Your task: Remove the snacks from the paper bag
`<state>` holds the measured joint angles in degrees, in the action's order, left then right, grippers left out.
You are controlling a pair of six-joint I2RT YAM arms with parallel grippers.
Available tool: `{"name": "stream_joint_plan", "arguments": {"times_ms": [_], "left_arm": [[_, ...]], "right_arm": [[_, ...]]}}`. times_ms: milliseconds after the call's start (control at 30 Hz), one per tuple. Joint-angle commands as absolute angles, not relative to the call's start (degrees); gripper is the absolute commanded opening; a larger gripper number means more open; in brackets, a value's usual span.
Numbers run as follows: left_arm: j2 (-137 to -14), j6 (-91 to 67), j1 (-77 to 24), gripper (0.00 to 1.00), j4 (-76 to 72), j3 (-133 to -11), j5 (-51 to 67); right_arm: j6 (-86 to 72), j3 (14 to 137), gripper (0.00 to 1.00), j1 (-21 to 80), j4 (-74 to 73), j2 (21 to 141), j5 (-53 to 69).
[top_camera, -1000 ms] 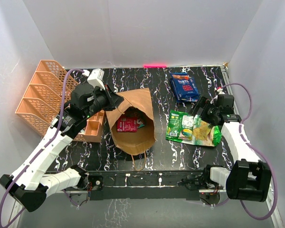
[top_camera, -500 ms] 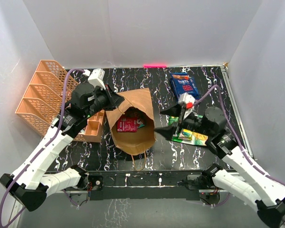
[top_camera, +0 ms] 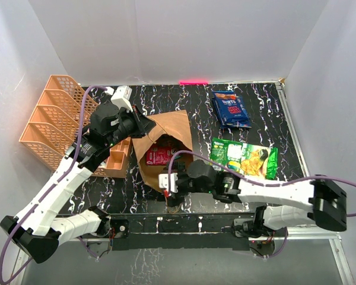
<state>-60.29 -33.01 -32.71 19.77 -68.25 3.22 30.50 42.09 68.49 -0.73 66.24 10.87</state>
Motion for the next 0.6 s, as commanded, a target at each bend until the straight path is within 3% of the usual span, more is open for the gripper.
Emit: {"name": "stream_joint_plan", "arguments": {"times_ms": [0, 133, 367, 567], "left_arm": [[-59.8, -32.2, -32.4, 0.00, 19.3, -69.9, 4.0], [-59.6, -31.9, -32.4, 0.00, 19.1, -70.0, 4.7], [-59.2, -31.9, -32.3, 0.00, 19.1, -70.1, 5.7], [-59.1, -31.7, -32.4, 0.00, 18.9, -70.4, 6.3]], "right_arm": [[44.0, 41.3, 0.97, 68.4, 14.2, 72.0, -7.5], [45.9, 42.2, 0.93, 66.4, 21.9, 79.9, -14.2], [47.3, 41.3, 0.79, 63.1, 28.1, 86.0, -8.0], [47.3, 42.4, 0.76, 62.8, 32.3, 91.4, -6.8]]}}
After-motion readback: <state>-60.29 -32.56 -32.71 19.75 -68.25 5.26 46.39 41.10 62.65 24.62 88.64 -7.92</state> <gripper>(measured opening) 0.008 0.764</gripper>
